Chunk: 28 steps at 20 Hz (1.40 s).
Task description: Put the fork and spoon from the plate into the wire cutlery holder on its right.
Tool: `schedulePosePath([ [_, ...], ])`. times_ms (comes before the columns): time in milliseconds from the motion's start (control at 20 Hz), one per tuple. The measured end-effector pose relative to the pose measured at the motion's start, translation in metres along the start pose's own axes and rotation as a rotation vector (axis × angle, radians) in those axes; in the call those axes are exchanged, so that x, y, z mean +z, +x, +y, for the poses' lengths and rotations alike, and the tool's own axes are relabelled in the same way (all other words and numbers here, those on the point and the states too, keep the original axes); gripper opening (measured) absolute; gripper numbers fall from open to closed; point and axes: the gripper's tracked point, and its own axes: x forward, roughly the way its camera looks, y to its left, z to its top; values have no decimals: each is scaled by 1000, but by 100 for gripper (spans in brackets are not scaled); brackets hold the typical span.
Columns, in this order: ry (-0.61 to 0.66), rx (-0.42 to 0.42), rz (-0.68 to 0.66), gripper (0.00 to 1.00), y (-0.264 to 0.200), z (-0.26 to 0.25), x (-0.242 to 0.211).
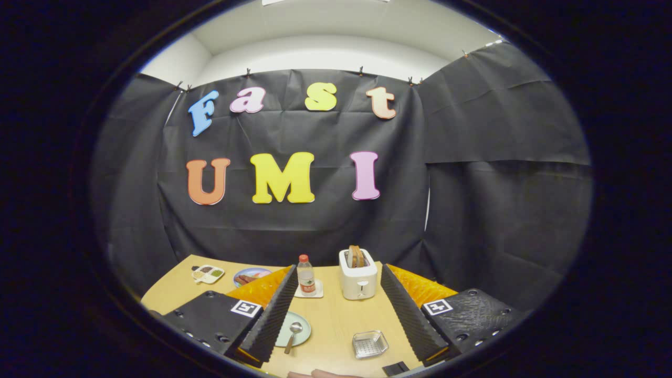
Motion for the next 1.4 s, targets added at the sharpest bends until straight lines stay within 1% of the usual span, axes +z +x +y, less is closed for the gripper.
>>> schedulePosePath([
  [150, -24, 27, 33, 96, 17, 13, -19],
  [250, -46, 48, 61, 96, 31, 23, -39],
  [350, -66, 67, 109, 96, 48, 33, -68],
  [500, -74, 77, 228, 96, 71, 49, -127],
  [700, -71, 93, 412, 97, 90, 75, -210],
  [850, -92, 108, 528, 96, 94, 95, -266],
  [950, -102, 125, 590, 94, 92, 106, -293],
  [1100, -115, 127, 655, 80, 90, 113, -331],
  [1200, -109, 120, 679, 73, 94, 116, -345],
  [1250, -100, 113, 689, 72, 99, 117, -349],
  [1300, -88, 107, 693, 66, 103, 118, -351],
  [1400, -80, 95, 682, 58, 116, 121, -349],
])
